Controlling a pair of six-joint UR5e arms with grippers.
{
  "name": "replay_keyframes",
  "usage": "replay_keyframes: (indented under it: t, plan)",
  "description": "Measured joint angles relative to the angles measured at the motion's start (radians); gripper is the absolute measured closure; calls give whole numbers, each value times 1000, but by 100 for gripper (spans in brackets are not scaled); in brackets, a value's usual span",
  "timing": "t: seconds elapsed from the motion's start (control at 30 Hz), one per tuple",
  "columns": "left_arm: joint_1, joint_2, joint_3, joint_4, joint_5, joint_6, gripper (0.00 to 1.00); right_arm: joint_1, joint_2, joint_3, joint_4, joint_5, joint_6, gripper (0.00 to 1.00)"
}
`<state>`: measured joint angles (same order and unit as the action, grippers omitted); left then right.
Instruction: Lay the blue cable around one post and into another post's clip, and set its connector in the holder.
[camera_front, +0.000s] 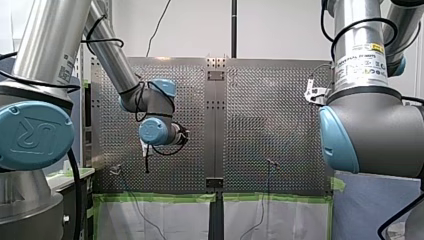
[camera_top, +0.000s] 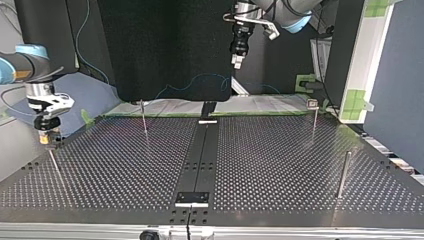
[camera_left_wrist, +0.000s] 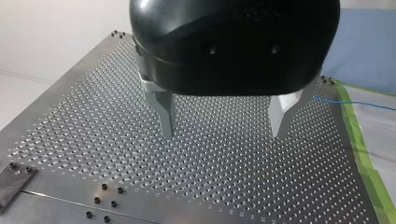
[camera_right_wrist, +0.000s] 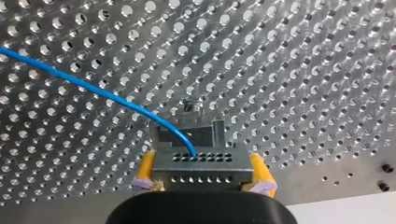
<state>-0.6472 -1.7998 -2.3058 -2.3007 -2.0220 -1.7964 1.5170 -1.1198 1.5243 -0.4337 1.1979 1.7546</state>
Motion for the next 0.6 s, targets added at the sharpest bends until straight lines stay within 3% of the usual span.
replay_keyframes:
  t: [0.37,0.6]
  plan:
    - [5,0,1,-15,0,9,0,-11,14,-13,5,-14,-2,53]
    - [7,0,1,-21,0,9,0,-11,24,-20,5,-45,-4,53]
